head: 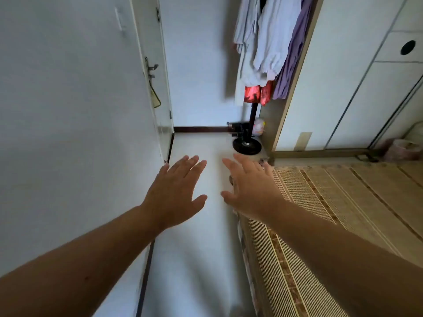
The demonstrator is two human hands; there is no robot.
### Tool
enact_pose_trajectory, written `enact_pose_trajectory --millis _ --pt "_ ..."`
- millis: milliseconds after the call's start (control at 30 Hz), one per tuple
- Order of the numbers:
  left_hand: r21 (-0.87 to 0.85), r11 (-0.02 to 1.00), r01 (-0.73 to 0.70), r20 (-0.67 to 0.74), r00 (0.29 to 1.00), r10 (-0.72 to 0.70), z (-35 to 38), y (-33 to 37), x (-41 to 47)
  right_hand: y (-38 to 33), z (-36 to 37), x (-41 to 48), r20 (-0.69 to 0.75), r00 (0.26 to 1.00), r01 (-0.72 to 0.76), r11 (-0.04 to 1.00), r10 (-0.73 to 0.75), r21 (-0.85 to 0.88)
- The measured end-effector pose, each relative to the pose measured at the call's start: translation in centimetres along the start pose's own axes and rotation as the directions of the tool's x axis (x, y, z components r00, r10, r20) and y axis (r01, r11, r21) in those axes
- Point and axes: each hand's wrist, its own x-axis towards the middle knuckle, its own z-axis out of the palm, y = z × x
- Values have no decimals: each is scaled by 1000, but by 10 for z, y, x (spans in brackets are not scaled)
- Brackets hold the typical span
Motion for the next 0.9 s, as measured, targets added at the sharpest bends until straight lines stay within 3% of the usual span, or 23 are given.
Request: enact_pose_trajectory --millis 200,533,900 --pt "-60 996 71 118 991 -64 64 3 49 48 49 30 90 995 37 999 -34 -31" --pt "-122 970 211 251 952 -176 131 -4 211 182 80 155 295 955 -35 999 28 19" --pt "-69 973 219 327 927 -185 172 -102 372 243 120 328 297 952 -90 995 74 41"
